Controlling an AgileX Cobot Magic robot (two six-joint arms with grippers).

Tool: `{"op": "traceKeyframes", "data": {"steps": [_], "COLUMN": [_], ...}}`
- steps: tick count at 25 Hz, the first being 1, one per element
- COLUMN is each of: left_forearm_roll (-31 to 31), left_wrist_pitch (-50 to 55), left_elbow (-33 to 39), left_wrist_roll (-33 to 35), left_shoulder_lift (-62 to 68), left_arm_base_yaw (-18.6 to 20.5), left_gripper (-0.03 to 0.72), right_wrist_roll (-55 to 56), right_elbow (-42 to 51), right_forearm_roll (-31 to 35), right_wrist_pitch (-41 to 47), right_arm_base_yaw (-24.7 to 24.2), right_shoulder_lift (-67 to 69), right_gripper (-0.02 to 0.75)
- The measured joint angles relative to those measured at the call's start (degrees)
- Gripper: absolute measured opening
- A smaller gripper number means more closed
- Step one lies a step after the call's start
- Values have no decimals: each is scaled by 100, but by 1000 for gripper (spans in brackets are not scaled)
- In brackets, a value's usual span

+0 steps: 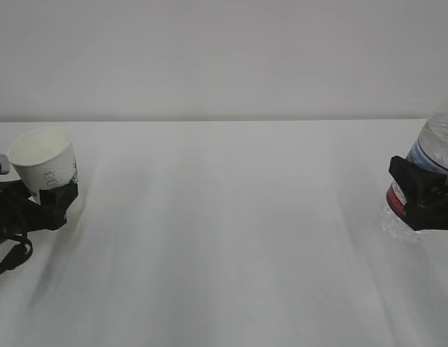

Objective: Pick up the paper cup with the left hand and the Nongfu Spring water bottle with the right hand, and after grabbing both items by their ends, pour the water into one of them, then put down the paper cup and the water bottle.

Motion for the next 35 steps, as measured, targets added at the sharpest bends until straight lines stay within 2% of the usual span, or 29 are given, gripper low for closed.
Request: {"op": "traceKeyframes", "data": {"steps": [19, 26, 35], "left_forearm_roll": [332, 338, 383], "left_wrist_pitch": [0, 0, 231], "left_elbow": [1018, 1319, 1358], "left_wrist_roll": [-160, -257, -526], "left_shoulder_lift": [-1482, -2013, -3045], "left_arm_base_yaw": [0, 0, 0], "left_gripper": [550, 550, 550], "right_wrist_roll": [115, 173, 195], "right_elbow": [0, 0, 3], "right_forearm_roll": [-221, -278, -291], "right_wrist_pitch": [35, 743, 1685], "right_arm_base_yaw": [0, 0, 0], "right_shoulder_lift": [0, -662, -1755], "right_gripper": [482, 482, 482]}}
